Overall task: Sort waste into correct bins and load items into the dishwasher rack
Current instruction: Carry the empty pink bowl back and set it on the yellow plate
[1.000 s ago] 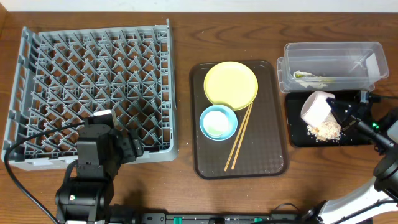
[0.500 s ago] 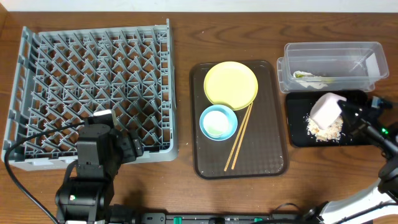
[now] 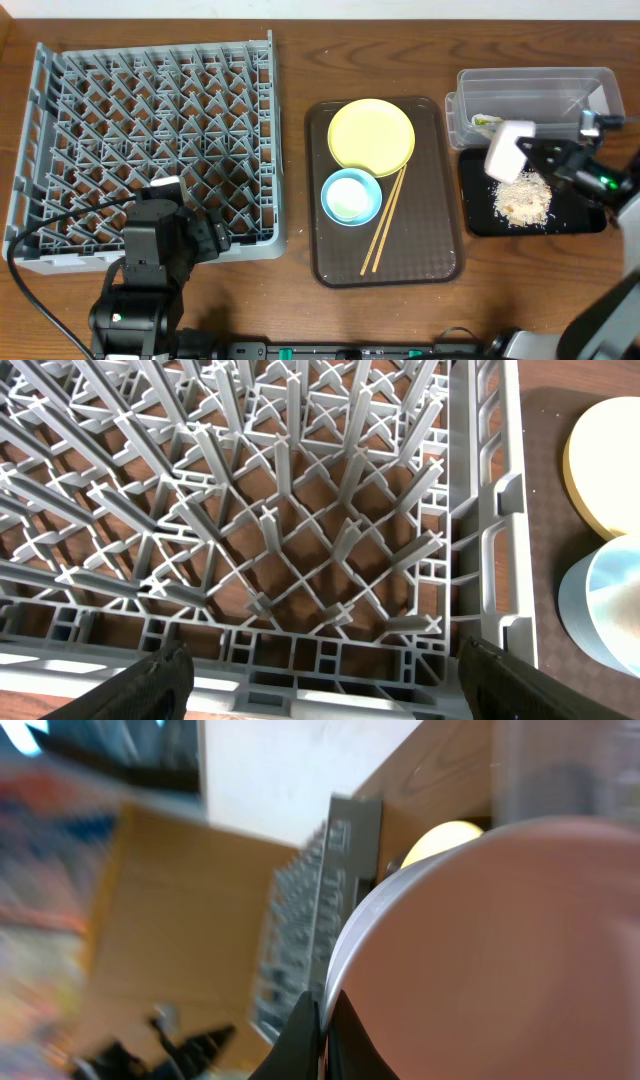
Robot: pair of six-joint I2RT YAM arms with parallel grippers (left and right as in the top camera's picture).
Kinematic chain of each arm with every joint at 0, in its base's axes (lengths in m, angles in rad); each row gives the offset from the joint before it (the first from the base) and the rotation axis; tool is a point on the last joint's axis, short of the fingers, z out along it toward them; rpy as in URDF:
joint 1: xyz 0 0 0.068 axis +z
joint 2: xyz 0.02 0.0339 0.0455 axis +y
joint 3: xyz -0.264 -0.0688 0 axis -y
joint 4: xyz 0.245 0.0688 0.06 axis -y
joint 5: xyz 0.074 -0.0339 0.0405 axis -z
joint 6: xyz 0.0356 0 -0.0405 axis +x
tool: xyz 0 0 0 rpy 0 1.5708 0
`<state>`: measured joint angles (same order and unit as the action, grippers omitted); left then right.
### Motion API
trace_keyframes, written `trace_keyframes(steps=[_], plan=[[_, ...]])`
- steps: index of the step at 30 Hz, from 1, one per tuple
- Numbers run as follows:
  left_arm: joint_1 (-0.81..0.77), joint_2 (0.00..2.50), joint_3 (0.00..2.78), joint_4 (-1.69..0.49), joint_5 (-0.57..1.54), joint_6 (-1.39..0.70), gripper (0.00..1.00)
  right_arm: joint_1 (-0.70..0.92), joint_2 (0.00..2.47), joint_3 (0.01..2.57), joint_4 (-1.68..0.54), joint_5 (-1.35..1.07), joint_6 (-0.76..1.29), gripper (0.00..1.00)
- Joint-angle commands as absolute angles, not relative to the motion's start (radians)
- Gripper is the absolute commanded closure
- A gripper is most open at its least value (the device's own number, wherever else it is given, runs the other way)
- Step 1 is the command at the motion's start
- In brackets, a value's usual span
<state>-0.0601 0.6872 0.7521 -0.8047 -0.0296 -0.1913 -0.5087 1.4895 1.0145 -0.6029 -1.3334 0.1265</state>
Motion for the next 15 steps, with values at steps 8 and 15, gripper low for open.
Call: trace_keyframes(steps=[8, 15], plan=[[-0.062, 0.685, 0.776, -0.806, -0.035, -0.204, 0.14, 0.038, 1.335, 1.020, -0.476, -0.456, 0.065, 0.99], [-0.062, 0.685, 0.776, -0.807, -0.035, -0.204, 0.14, 0.347, 1.472, 1.020, -0.272, -0.161, -0.062, 0.99]])
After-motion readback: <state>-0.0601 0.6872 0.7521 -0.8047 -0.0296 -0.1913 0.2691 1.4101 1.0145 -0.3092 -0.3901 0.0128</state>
